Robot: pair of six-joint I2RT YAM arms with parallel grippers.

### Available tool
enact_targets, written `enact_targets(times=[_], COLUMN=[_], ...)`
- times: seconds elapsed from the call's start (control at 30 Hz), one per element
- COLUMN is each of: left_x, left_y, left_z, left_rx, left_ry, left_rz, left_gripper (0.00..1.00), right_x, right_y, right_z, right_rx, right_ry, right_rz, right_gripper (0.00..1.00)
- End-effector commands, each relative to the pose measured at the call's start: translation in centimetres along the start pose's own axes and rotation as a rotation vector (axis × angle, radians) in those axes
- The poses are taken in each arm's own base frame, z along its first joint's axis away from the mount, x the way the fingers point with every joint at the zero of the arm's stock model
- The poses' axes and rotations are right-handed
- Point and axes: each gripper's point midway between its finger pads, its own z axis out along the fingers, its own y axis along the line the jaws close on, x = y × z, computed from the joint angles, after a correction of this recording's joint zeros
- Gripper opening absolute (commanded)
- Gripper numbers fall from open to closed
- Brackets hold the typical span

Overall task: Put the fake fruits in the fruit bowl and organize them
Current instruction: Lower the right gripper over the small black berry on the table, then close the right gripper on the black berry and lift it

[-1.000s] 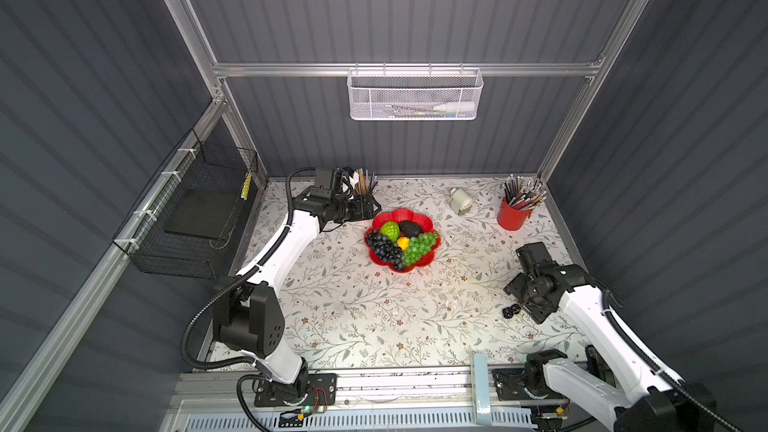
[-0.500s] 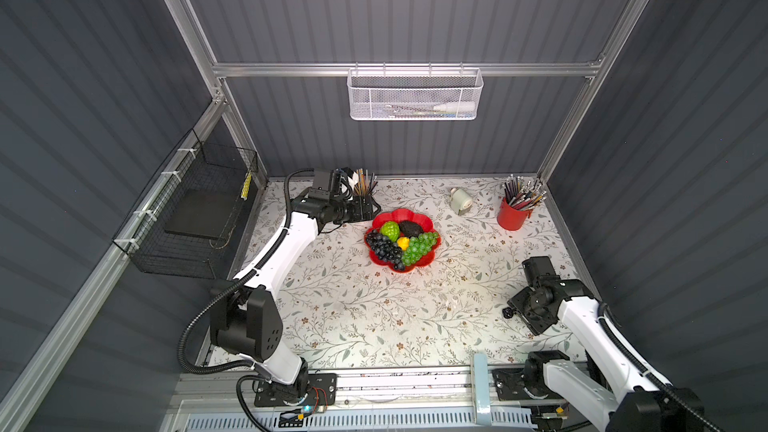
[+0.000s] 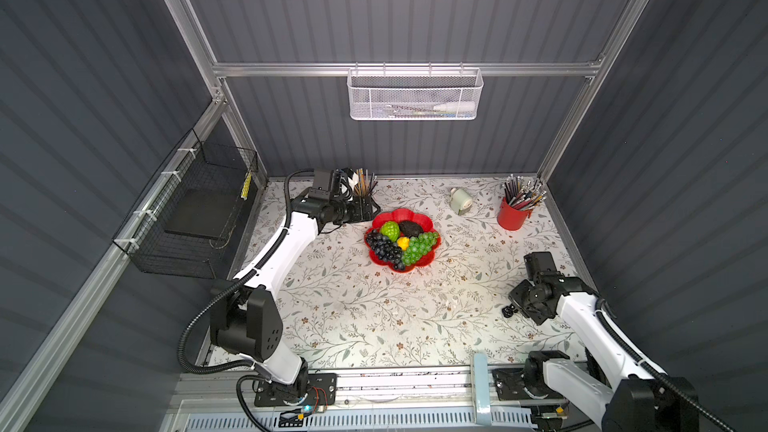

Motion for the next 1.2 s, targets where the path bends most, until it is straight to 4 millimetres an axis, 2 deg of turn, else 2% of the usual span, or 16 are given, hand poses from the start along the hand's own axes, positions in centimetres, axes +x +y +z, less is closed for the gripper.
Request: enact_targets(times=[0.0, 0.07, 0.33, 0.47, 0.5, 0.57, 0.6, 0.63, 0.7, 0.73, 0.8, 0.83, 1.0, 1.17], left_x=[0.6, 0.6, 0.7, 0.6, 0.5, 0.4, 0.2, 1.4, 1.4, 1.5, 1.6, 1.6, 1.8, 1.8], left_y=[0.2, 0.3, 0.0, -0.2, -0.3, -0.3, -0.2, 0.4, 0.5, 0.5, 0.5, 0.5, 0.8, 0.9], left_z=[0.0, 0.1, 0.8, 1.1, 1.2, 1.1, 1.0, 1.5, 1.5, 1.5, 1.5, 1.5, 1.7, 2.0], left_rx=[-0.012, -0.013, 0.019, 0.038, 0.04, 0.035, 0.03, 0.018, 0.017, 0.018, 0.015, 0.013, 0.001, 0.004], left_ry=[0.018, 0.021, 0.031, 0.033, 0.031, 0.023, 0.016, 0.041, 0.041, 0.045, 0.049, 0.051, 0.059, 0.06], left_rz=[0.0, -0.005, -0.054, -0.088, -0.093, -0.095, -0.096, -0.108, -0.109, -0.111, -0.112, -0.107, -0.103, -0.111], left_gripper=[0.83, 0.83, 0.82, 0.82, 0.82, 0.82, 0.82, 0.8, 0.79, 0.79, 0.8, 0.8, 0.82, 0.82], right_x=[-0.4, -0.6, -2.1, -2.5, -2.4, -1.9, -1.4, -1.1, -0.5, -0.3, 0.3, 0.6, 1.1, 1.2], right_y=[0.3, 0.6, 3.0, 3.3, 2.7, 1.4, 1.2, 1.1, 0.7, 0.4, -0.1, -0.4, -1.4, -1.7], right_z=[-0.3, -0.6, -3.1, -3.9, -3.9, -3.7, -3.4, -3.2, -2.5, -2.2, -1.7, -1.5, -0.4, 0.4], right_rx=[-0.024, -0.037, -0.12, -0.114, -0.091, -0.051, -0.058, -0.073, -0.071, -0.058, -0.033, -0.023, 0.002, 0.0], right_ry=[-0.021, -0.033, -0.093, -0.117, -0.112, -0.1, -0.088, -0.081, -0.064, -0.053, -0.023, -0.009, -0.002, -0.004], right_rz=[-0.023, -0.036, -0.141, -0.189, -0.182, -0.144, -0.128, -0.116, -0.096, -0.091, -0.086, -0.083, -0.058, -0.057], right_gripper=[0.05, 0.0, 0.0, 0.0, 0.04, 0.34, 0.3, 0.23, 0.21, 0.26, 0.42, 0.46, 0.57, 0.57])
